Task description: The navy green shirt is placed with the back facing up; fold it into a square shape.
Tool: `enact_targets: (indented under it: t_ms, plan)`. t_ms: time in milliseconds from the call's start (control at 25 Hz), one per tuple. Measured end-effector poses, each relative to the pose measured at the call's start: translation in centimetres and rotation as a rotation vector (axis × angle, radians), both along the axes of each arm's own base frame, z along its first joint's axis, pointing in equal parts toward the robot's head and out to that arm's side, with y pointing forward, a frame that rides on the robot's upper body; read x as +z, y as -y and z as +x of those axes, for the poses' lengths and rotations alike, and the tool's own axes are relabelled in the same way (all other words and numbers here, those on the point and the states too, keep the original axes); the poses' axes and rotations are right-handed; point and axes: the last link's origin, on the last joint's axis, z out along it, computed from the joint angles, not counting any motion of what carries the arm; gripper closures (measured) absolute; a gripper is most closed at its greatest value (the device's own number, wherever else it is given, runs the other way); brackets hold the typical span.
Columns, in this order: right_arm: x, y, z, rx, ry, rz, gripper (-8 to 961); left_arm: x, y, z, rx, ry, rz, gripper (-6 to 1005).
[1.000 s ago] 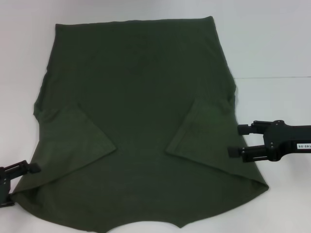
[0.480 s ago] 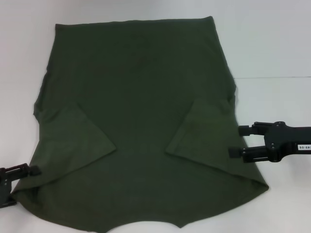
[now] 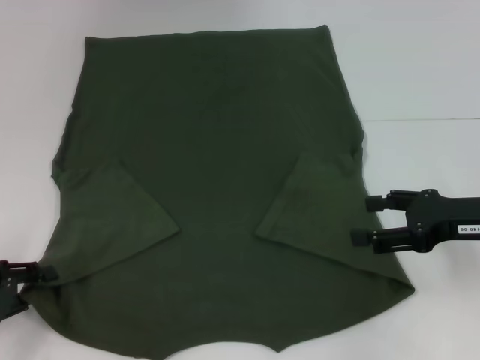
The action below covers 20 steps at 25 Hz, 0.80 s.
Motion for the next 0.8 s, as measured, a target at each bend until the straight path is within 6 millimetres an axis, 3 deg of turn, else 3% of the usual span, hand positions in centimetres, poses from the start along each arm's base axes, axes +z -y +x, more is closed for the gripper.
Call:
enact_targets:
  t_ms: [320,800]
  plan:
    - [-0.1,-0.01,0.0,0.003,0.003,0.002,7,0.03,-0.15,0.01,0.004,0.002,0.009,636]
    - [-0.07,-0.07,0.02,0.004,0.004,0.007,7,-0.06,-0.39,-0.13,0.026,-0.005,0.012,875]
